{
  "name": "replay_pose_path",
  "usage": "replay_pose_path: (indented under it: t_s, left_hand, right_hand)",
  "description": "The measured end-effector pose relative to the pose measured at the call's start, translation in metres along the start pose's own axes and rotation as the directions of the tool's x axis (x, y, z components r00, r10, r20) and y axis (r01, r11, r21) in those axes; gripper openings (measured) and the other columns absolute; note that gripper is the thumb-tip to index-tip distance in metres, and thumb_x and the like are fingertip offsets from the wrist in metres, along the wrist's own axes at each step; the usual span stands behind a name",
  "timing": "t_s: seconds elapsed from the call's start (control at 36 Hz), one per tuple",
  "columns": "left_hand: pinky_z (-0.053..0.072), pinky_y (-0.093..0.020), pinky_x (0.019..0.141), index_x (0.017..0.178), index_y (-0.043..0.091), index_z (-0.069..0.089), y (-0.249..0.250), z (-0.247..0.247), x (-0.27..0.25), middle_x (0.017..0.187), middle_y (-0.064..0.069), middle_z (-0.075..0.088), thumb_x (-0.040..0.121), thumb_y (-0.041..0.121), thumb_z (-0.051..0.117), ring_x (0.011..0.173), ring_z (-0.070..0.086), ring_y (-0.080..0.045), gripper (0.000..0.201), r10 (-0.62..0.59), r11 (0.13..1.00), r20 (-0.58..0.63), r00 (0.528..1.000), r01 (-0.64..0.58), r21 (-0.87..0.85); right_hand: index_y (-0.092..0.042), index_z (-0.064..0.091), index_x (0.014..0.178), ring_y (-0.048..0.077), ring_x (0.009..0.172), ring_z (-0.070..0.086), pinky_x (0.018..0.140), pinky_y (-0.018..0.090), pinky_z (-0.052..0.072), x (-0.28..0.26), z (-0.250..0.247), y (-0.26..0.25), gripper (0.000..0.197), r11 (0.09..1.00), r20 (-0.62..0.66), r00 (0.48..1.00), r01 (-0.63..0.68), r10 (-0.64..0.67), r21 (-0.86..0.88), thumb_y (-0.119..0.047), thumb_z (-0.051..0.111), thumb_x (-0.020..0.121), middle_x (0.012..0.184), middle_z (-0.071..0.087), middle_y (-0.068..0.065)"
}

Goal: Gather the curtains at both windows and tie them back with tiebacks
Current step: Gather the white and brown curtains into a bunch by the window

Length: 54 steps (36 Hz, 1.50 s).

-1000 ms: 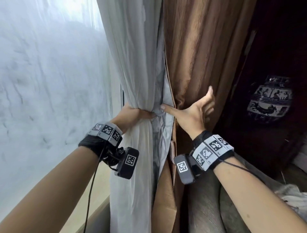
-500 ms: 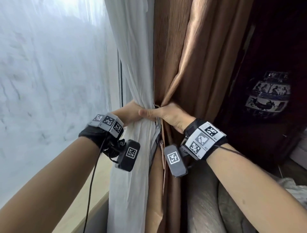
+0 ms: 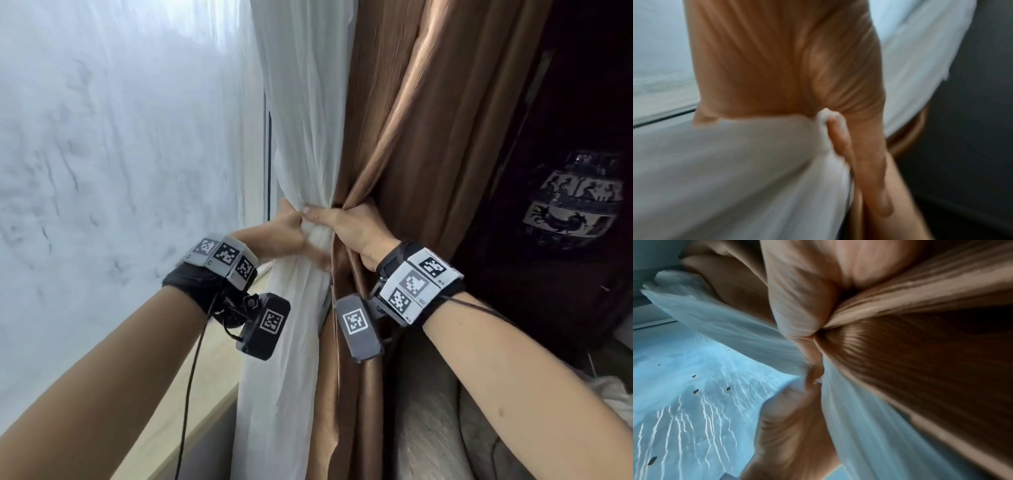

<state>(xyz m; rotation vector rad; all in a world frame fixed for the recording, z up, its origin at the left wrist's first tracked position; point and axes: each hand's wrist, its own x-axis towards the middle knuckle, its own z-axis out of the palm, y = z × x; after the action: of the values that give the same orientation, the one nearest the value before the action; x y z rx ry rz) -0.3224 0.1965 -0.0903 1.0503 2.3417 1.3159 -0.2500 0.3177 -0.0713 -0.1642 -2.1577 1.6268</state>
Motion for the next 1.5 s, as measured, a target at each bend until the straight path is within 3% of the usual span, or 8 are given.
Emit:
replay_pose_path:
  t_s: [0.17,0.28,0.67,0.75,1.08,1.31,1.39,1.5]
  left_hand:
    - [0.054,-0.032,0.093,0.125,0.000,0.054,0.050,-0.026,-0.030,0.115,-0.011,0.070,0.070,0.018,0.084,0.114,0.065,-0.025,0.065,0.143,0.934,0.027,0.989,-0.126,-0.336]
    - [0.049,-0.011,0.069,0.067,0.018,0.067,0.068,-0.009,-0.021,0.063,0.011,0.071,0.081,0.009,0.074,0.069,0.068,0.004,0.018,0.114,0.963,-0.015,0.993,-0.115,-0.242]
    - [0.060,-0.032,0.078,0.097,0.007,0.075,0.055,0.008,0.005,0.090,-0.006,0.077,0.063,0.000,0.084,0.085,0.075,-0.020,0.035,-0.086,0.864,-0.448,0.890,-0.157,-0.478]
    - [0.059,-0.026,0.075,0.099,0.007,0.074,0.051,0.004,0.006,0.093,-0.003,0.077,0.063,-0.001,0.084,0.086,0.074,-0.016,0.039,-0.080,0.867,-0.503,0.861,-0.189,-0.461]
    - [0.056,-0.020,0.065,0.089,0.014,0.071,0.044,0.003,0.012,0.086,0.000,0.076,0.065,-0.004,0.082,0.078,0.074,-0.013,0.032,-0.099,0.871,-0.529,0.842,-0.184,-0.456]
    - [0.059,-0.021,0.063,0.084,0.015,0.069,0.044,0.006,0.008,0.086,-0.004,0.074,0.074,-0.006,0.073,0.070,0.072,-0.010,0.024,-0.080,0.909,-0.366,0.927,-0.083,-0.409]
    - [0.061,-0.030,0.072,0.089,0.010,0.070,0.042,0.002,0.007,0.097,-0.014,0.074,0.074,-0.005,0.072,0.083,0.072,-0.021,0.022,-0.100,0.909,-0.348,0.932,-0.057,-0.413]
    - [0.061,-0.029,0.072,0.106,0.001,0.069,0.037,-0.004,0.006,0.106,-0.017,0.072,0.069,-0.001,0.074,0.094,0.071,-0.027,0.037,-0.124,0.895,-0.343,0.931,-0.045,-0.444]
  right_hand:
    - [-0.006,0.071,0.113,0.004,0.096,0.069,0.072,0.009,0.052,-0.010,-0.013,0.002,0.044,0.994,0.123,0.987,0.093,-0.100,0.062,-0.013,0.085,0.072,0.107,0.074,0.002]
    - [0.003,0.072,0.103,0.018,0.100,0.071,0.088,0.025,0.057,-0.013,-0.015,0.000,0.033,0.994,0.203,0.973,0.111,-0.112,0.018,0.000,0.081,0.072,0.105,0.074,0.014]
    - [-0.021,0.064,0.114,0.003,0.103,0.063,0.098,0.023,0.044,-0.008,-0.032,0.018,0.074,0.969,0.204,0.966,-0.110,0.156,-0.221,-0.067,0.081,0.058,0.104,0.069,-0.012]
    - [-0.014,0.051,0.132,0.005,0.116,0.056,0.107,0.026,0.037,-0.004,-0.050,0.034,0.123,0.981,0.091,0.979,-0.177,0.184,-0.078,-0.084,0.076,0.034,0.127,0.062,-0.009]
    - [-0.025,0.035,0.149,0.013,0.137,0.040,0.117,0.035,0.029,0.050,-0.075,0.054,0.114,0.991,-0.136,0.982,-0.133,0.132,-0.004,-0.048,0.077,0.045,0.149,0.043,-0.004]
    - [-0.005,0.061,0.118,0.028,0.120,0.056,0.079,0.021,0.045,0.048,-0.058,0.042,0.025,0.980,0.119,0.974,-0.183,0.191,-0.076,-0.017,0.046,0.102,0.114,0.066,0.011]
    - [-0.010,0.057,0.076,0.015,0.060,0.068,0.048,0.015,0.050,0.045,-0.055,0.042,0.031,0.956,0.254,0.926,-0.292,0.279,0.017,-0.018,0.043,0.101,0.054,0.067,0.000]
    - [-0.010,0.058,0.080,0.011,0.049,0.061,0.052,0.022,0.053,0.046,-0.047,0.039,0.023,0.970,0.236,0.947,-0.238,0.220,0.052,-0.006,0.045,0.099,0.054,0.064,-0.001]
